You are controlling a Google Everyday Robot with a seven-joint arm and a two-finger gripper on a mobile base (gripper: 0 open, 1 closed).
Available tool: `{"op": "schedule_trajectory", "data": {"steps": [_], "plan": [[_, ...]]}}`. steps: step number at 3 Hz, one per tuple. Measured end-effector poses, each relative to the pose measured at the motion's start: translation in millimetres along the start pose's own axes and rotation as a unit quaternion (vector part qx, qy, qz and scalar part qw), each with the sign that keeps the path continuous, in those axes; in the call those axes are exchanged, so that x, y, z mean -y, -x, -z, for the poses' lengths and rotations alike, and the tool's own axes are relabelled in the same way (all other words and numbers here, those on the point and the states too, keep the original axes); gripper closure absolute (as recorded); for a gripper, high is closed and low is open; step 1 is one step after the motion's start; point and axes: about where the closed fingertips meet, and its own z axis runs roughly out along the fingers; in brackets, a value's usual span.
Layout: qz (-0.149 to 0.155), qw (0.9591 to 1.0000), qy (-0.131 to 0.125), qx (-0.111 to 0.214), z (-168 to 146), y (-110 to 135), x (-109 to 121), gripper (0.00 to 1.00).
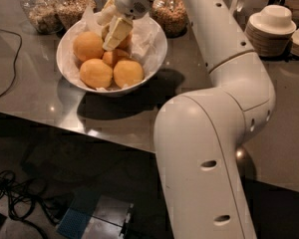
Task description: Pick orange from white bowl
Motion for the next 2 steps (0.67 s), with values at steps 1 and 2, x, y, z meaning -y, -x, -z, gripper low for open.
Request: {"op": "schedule_trajectory", "data": {"steps": [1,2], "plan": [[-0.018,0.9998,-0.002,0.003,-7.0,-14.3,5.3,0.44],[-0.025,0.9997,-0.006,0.003,-6.6,-19.5,8.8,0.28]]}}
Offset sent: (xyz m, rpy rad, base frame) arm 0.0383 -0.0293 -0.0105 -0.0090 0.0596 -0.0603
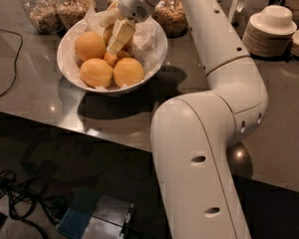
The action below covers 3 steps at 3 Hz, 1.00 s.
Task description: Pick orange from white bowl
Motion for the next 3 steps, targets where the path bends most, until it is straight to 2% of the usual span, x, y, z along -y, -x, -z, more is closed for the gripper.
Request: {"op": "schedule_trajectory", "data": {"steps": [1,2,3], "plan": [[-0.001,0.9998,-0.02,-0.001,12,-2,8,0.22],[-0.002,0.9993,-0.037,-0.002,25,-3,12,0.26],[-0.009,0.9989,-0.046,-0.001,32,-9,14,0.37]]}}
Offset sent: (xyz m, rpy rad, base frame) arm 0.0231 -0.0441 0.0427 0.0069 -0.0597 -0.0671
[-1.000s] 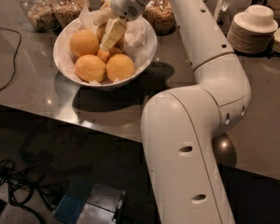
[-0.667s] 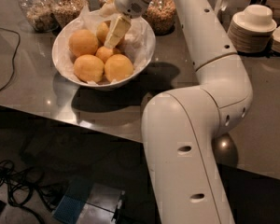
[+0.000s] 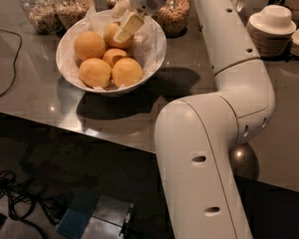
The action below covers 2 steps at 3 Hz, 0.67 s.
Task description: Pick orange from white bowl
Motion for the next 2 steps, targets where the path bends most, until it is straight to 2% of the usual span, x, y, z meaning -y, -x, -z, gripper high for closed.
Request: {"op": "schedule_trajectory", "data": {"steps": [1,2], "plan": [[-0.01,0.9999,0.006,0.0,-4,-9,-2,0.33],[-0.02,0.9996,0.02,0.002,-17,-18,-5,0.25]]}}
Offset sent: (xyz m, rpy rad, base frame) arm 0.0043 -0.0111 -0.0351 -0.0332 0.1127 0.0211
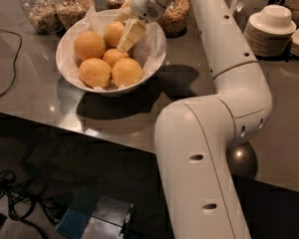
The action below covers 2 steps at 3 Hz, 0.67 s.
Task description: Pick orange from white bowl
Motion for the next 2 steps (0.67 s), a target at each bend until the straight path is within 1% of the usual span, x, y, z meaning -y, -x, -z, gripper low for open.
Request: {"op": "schedule_trajectory", "data": {"steps": [1,2], "plan": [[-0.011,0.9999,0.012,0.002,-14,-8,-1,0.25],[-0.021,0.9996,0.02,0.005,-25,-15,-3,0.41]]}}
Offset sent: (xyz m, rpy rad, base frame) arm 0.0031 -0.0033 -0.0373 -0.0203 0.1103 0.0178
